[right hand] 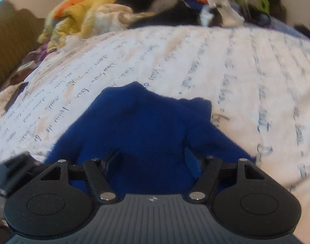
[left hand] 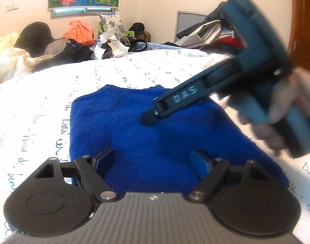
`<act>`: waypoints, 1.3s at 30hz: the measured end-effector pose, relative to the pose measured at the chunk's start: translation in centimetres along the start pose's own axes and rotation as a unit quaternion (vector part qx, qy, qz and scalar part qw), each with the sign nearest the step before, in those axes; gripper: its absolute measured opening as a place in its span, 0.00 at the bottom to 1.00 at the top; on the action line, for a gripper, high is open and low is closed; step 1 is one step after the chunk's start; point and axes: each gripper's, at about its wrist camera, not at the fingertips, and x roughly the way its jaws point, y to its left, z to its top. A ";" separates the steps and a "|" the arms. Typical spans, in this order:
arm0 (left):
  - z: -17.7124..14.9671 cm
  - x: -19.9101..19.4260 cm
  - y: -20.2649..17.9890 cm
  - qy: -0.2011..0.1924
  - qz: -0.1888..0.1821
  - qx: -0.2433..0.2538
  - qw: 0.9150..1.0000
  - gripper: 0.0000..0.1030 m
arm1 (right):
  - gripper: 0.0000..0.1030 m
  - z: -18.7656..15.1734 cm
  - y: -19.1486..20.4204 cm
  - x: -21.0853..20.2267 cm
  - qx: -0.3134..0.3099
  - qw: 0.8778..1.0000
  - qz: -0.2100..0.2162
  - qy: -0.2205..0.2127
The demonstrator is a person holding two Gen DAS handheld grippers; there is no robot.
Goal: Fold small clothes
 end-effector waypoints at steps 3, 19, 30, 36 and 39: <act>0.1 -0.3 -0.1 -0.004 0.000 0.004 1.000 0.79 | 0.67 1.5 -0.8 0.5 0.042 0.999 -0.014 0.001; -2.2 -3.6 9.0 0.125 -0.147 -0.363 0.912 0.51 | 0.73 -10.9 -6.3 -9.4 0.238 0.962 0.129 0.030; 4.7 -9.3 6.8 0.072 -0.161 -0.257 0.950 0.10 | 0.18 -7.8 -4.9 -15.7 0.172 0.974 0.145 -0.019; -2.0 -12.5 6.2 0.100 -0.135 -0.189 0.968 0.77 | 0.99 -13.7 -1.8 -19.8 0.149 0.974 0.169 0.008; -1.3 -9.5 8.0 0.082 -0.070 -0.219 0.970 0.77 | 0.99 -13.3 -4.4 -17.9 0.184 0.975 0.122 -0.032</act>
